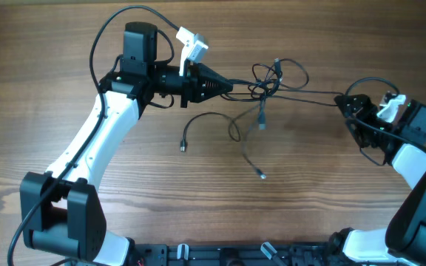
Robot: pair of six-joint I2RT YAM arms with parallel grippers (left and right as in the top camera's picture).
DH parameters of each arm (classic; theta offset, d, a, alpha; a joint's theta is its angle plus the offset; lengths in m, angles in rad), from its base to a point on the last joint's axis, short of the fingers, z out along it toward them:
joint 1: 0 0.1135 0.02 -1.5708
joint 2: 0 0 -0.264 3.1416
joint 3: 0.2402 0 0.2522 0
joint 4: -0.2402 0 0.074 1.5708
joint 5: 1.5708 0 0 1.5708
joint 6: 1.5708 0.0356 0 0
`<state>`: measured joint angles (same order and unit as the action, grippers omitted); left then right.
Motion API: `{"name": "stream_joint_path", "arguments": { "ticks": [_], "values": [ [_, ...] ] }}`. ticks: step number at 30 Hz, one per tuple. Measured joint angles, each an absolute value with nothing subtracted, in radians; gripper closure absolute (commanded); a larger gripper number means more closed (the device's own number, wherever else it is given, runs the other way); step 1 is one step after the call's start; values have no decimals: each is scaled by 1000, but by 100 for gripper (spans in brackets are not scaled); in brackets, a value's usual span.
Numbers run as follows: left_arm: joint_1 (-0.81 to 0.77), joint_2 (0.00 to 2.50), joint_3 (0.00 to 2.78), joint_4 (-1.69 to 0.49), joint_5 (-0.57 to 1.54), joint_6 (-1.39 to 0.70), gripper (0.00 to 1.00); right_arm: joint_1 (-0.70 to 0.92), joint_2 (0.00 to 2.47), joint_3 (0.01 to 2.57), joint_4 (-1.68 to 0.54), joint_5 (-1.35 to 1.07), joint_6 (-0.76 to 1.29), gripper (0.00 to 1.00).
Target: Untangle cables
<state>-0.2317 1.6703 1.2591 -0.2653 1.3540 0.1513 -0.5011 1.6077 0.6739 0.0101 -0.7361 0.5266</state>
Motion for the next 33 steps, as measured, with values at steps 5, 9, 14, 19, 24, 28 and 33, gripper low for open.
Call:
{"name": "stream_joint_path", "arguments": {
  "ticks": [5, 9, 14, 19, 24, 28, 33],
  "values": [
    [-215, 1671, 1259, -268, 1348, 151, 96, -528, 1608, 674, 7, -737, 534, 0],
    [-207, 1671, 1259, -283, 1342, 148, 96, -544, 1608, 669, 121, -841, 501, 0],
    [-275, 1670, 1260, -184, 1348, 148, 96, -410, 1608, 668, 345, -1103, 394, 0],
    [-321, 1670, 1260, -144, 1317, 148, 96, -270, 1608, 668, 353, -1245, 310, 0],
    [-322, 1670, 1260, -135, 1128, -57, 96, -224, 1608, 668, 352, -1271, 309, 0],
    [-325, 1670, 1260, -153, 634, -698, 96, -223, 1608, 668, 329, -1244, 362, 0],
    [-325, 1670, 1260, -154, 408, -1147, 96, -220, 1608, 668, 303, -1233, 369, 6]
  ]
}}
